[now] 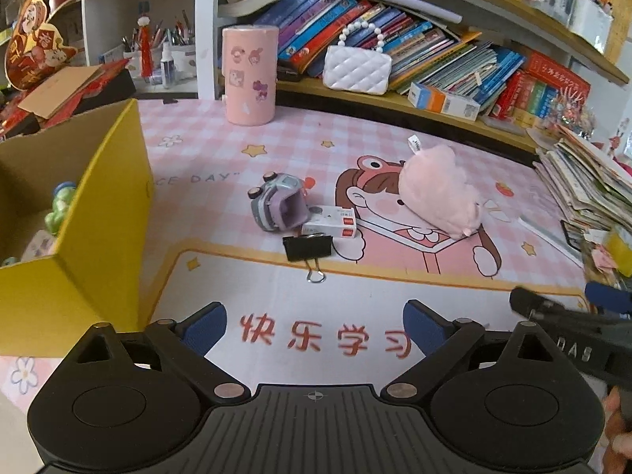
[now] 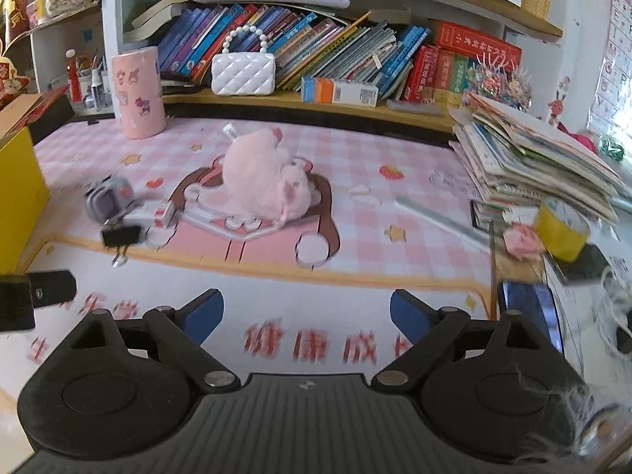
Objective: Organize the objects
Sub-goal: 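Move both tools back toward the binder clip and pink plush, then grasp the black binder clip with the left tool while the right tool grasps the pink plush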
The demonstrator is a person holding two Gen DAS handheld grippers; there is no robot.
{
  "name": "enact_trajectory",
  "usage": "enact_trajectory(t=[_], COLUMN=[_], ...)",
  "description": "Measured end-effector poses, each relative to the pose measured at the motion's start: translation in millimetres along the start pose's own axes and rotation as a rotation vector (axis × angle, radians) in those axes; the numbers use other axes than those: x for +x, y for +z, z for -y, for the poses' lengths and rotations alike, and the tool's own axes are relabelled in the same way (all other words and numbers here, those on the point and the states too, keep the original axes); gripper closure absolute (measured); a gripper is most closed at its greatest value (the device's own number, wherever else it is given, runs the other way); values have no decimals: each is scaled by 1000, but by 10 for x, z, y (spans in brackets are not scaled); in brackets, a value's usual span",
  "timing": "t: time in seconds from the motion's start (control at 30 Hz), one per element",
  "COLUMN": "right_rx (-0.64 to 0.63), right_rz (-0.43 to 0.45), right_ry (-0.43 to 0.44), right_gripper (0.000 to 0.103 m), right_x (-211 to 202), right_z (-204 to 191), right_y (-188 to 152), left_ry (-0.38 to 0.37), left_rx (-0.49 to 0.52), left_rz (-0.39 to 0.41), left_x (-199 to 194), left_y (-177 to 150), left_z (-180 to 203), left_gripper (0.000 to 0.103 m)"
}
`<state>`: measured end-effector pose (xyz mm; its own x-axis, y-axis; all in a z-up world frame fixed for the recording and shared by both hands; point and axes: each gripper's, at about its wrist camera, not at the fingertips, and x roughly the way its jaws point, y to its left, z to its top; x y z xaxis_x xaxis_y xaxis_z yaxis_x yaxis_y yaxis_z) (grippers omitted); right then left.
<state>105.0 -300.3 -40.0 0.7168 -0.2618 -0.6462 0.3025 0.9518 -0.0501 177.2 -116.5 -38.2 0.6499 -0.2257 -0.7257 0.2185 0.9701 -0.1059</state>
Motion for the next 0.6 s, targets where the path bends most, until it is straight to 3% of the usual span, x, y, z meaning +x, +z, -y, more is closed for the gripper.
enact_trajectory(t=[0.17,0.33,0.6], right_rx=[-3,-7,-7], right_rz=[10,21,26], right_ry=[7,24,36], right_gripper=[10,7,6], right_x=[240,456,663], right_z=[67,110,136], right_y=[185,361,526], left_ry=[14,28,90], left_rx=[-3,-29,-64], left_rz=[-11,-22,-25], left_x=[202,428,787], left_y=[91,177,305], left_z=[94,170,171], left_gripper=[18,37,47])
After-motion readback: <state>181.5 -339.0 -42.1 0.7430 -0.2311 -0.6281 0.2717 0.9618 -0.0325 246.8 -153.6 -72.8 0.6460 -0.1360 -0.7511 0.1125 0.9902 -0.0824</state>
